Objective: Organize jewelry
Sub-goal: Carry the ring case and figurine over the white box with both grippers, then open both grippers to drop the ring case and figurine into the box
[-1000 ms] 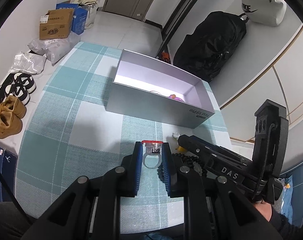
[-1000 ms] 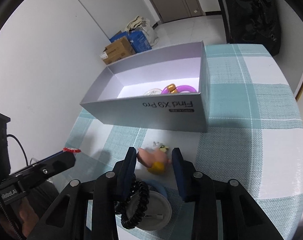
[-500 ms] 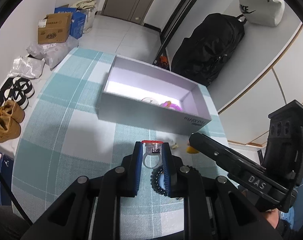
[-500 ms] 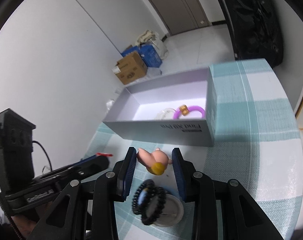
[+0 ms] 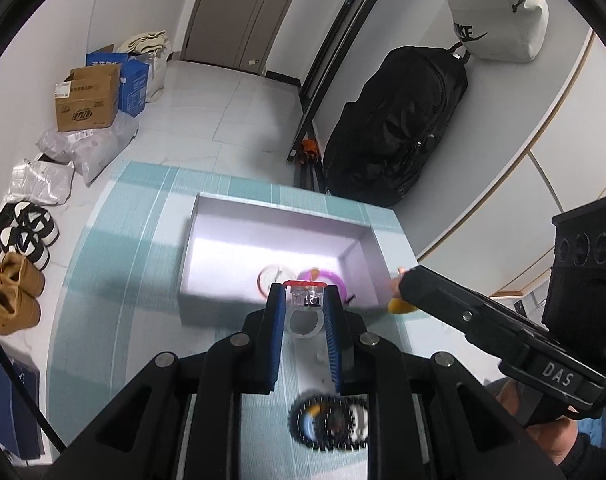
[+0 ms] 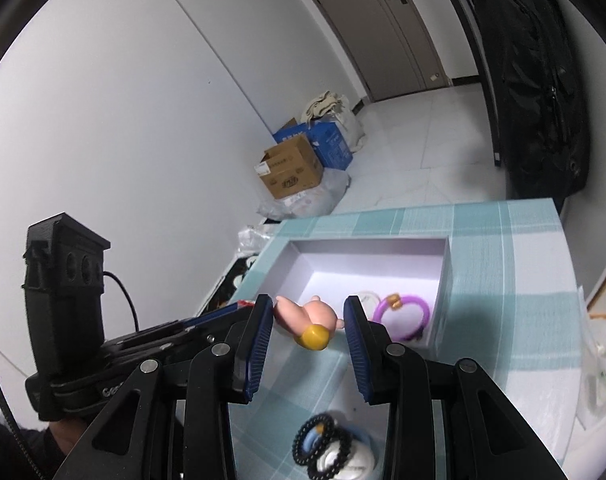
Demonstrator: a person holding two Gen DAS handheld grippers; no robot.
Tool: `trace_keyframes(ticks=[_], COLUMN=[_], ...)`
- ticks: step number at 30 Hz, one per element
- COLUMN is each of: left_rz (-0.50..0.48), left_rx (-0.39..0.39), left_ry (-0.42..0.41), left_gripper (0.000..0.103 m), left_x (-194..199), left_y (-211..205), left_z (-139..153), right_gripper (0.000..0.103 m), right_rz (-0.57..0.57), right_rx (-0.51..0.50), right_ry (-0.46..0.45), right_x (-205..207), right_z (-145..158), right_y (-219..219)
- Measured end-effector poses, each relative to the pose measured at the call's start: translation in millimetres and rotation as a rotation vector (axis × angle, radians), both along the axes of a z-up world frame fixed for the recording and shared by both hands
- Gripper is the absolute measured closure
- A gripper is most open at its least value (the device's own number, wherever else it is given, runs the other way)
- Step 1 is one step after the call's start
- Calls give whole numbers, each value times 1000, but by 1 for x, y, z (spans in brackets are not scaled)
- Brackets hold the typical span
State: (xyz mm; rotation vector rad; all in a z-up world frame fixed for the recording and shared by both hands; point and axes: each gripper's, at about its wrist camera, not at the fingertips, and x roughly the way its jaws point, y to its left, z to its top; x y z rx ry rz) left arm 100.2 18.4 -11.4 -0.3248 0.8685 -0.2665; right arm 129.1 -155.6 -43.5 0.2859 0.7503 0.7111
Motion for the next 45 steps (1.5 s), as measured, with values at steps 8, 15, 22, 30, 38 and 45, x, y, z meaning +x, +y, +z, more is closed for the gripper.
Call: trace_keyframes(ticks=[8,15,22,30,38,45], left_rz=[-41,-49,-59,-85,-97,-51], left_rx=[30,30,41,48,22,-18], left_ry=[6,27,54,72,99,56], left_gripper=[89,89,89,89,74,49], left_x=[33,50,62,73,78,72], left_y=[-5,-6,-9,-13,-11,0], left_z=[-4,-11,-21,-29,-36,-28], right_gripper=[68,68,68,68,64,46], right_rz=[7,14,-3,-20,-19,-58], right_rx=[-9,-17,-29,-28,-17,26], right_ry=[-9,-18,6,34,46,24], right_x=[30,48,60,76,81,76], right_z=[4,0,-14,-27,-33,-28], right_y=[6,14,9,3,0,-11])
